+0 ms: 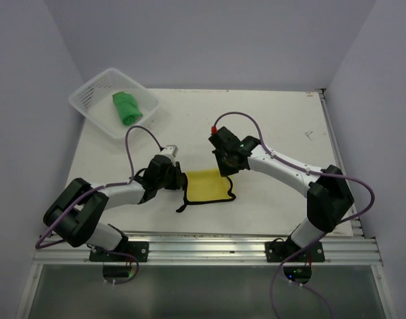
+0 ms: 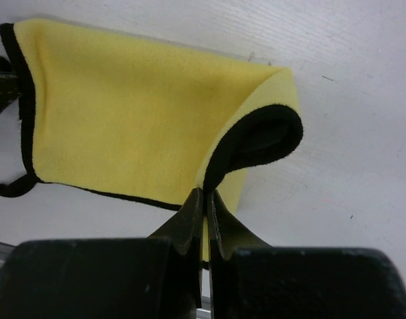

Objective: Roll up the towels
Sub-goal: Fold the towel

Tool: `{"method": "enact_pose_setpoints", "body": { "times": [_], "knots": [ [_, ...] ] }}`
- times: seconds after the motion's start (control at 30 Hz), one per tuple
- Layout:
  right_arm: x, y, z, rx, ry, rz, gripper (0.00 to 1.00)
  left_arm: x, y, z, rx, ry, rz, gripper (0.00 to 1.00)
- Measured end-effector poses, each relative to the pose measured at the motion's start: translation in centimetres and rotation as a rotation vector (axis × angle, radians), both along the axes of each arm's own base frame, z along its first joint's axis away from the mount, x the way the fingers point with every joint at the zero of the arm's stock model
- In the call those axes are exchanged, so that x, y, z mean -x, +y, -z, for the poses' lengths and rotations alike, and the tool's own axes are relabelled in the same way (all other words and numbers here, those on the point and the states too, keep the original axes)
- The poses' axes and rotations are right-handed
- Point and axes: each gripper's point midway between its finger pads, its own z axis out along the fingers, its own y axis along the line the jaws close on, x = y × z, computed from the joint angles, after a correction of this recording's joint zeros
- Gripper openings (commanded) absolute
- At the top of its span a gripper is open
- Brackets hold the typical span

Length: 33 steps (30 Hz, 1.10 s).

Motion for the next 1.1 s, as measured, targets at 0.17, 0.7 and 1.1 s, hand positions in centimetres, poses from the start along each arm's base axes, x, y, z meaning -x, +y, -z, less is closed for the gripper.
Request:
{"method": "enact_pose_setpoints", "body": {
  "times": [0.17, 0.7, 1.1],
  "knots": [
    [-0.1, 2.1, -0.1, -0.008, 0.000, -0.024, 0.00, 0.2, -0.2, 0.0, 0.022, 0.002, -0.001, 0.29],
    [1.8, 8.1, 2.1, -0.021, 0.058, -0.107, 0.00, 1.5, -0.4, -0.1, 0.056, 0.011, 0.013, 0.30],
    [2.6, 11.5, 2.8, -0.069, 0.097, -0.142, 0.00, 1.9, -0.4, 0.0, 0.069, 0.003, 0.018, 0.30]
  ]
}}
